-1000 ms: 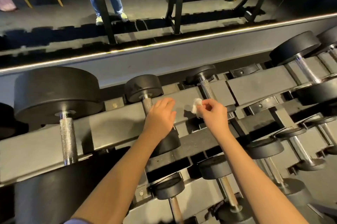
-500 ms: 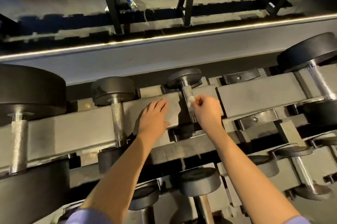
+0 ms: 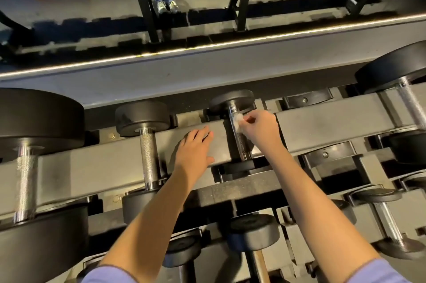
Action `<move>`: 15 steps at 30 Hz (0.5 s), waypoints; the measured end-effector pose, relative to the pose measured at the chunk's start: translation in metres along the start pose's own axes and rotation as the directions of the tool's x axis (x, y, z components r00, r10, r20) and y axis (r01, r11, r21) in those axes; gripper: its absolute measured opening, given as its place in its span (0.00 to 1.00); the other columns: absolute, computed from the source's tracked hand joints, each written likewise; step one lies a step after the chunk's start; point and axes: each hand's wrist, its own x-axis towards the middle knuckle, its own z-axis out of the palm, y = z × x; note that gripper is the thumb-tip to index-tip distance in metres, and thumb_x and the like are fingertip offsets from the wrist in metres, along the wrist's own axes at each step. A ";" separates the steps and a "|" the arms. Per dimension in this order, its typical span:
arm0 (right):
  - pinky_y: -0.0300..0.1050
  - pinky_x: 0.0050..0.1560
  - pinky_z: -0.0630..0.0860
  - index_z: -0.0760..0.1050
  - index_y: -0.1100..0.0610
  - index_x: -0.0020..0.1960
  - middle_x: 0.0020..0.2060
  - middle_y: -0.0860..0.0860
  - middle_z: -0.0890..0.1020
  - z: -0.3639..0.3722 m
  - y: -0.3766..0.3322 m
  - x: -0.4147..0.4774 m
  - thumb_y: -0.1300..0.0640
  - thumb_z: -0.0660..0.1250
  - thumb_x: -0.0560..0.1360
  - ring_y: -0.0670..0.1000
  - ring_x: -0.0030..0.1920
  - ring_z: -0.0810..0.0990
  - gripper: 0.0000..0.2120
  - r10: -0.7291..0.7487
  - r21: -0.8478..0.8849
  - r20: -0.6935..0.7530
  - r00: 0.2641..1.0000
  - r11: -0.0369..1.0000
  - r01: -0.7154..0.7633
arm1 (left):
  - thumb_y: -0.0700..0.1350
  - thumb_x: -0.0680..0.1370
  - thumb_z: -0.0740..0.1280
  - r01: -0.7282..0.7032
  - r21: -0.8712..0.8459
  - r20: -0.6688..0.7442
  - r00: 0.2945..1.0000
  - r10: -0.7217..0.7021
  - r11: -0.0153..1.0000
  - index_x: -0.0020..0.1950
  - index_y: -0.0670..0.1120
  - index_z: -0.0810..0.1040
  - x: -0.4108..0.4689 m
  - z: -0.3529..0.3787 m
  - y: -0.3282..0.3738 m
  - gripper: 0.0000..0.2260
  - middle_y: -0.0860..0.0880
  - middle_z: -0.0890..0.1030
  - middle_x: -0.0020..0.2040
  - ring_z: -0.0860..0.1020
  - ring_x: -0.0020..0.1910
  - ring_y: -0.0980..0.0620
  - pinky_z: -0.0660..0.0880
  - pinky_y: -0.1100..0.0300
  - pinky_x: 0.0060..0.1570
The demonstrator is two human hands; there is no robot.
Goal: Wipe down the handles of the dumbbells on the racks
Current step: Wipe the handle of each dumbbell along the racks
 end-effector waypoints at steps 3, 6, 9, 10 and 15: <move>0.38 0.37 0.72 0.78 0.56 0.39 0.33 0.49 0.80 -0.007 0.011 -0.023 0.52 0.68 0.75 0.46 0.35 0.78 0.09 0.071 -0.027 0.169 0.983 0.997 -0.067 | 0.53 0.79 0.64 -0.010 0.002 -0.025 1.000 0.010 1.000 0.78 0.49 0.51 -0.001 0.000 0.000 0.33 0.51 0.51 0.78 0.50 0.76 0.49 0.53 0.52 0.73; 0.43 0.38 0.75 0.78 0.57 0.37 0.33 0.51 0.80 -0.008 0.013 -0.034 0.54 0.69 0.74 0.49 0.37 0.78 0.10 0.113 -0.076 0.179 0.977 0.992 -0.101 | 0.54 0.79 0.64 -0.018 0.008 -0.029 0.999 0.018 1.000 0.78 0.49 0.51 -0.001 -0.001 -0.001 0.33 0.51 0.51 0.78 0.50 0.76 0.49 0.53 0.51 0.73; 0.45 0.43 0.77 0.77 0.57 0.38 0.35 0.51 0.79 -0.001 0.005 -0.033 0.58 0.67 0.75 0.50 0.40 0.78 0.07 0.167 -0.028 0.070 0.984 0.986 -0.165 | 0.54 0.79 0.64 -0.023 -0.011 -0.028 0.999 0.023 1.000 0.78 0.50 0.50 -0.001 -0.001 -0.003 0.33 0.51 0.51 0.78 0.50 0.76 0.49 0.52 0.51 0.74; 0.46 0.43 0.78 0.77 0.57 0.39 0.36 0.51 0.79 0.002 0.002 -0.029 0.59 0.66 0.75 0.51 0.40 0.79 0.06 0.169 0.003 0.030 0.985 0.986 -0.170 | 0.54 0.79 0.63 -0.027 -0.018 -0.028 0.999 0.027 0.999 0.78 0.50 0.50 -0.001 -0.001 -0.003 0.33 0.51 0.51 0.78 0.50 0.76 0.49 0.52 0.51 0.74; 0.45 0.44 0.76 0.81 0.58 0.45 0.38 0.50 0.80 0.010 -0.015 0.005 0.60 0.67 0.76 0.50 0.41 0.78 0.04 0.142 0.088 -0.125 0.982 0.987 -0.131 | 0.53 0.79 0.64 -0.038 -0.039 -0.036 0.999 0.037 0.999 0.78 0.50 0.51 -0.001 -0.001 -0.004 0.33 0.51 0.51 0.78 0.50 0.76 0.49 0.51 0.51 0.74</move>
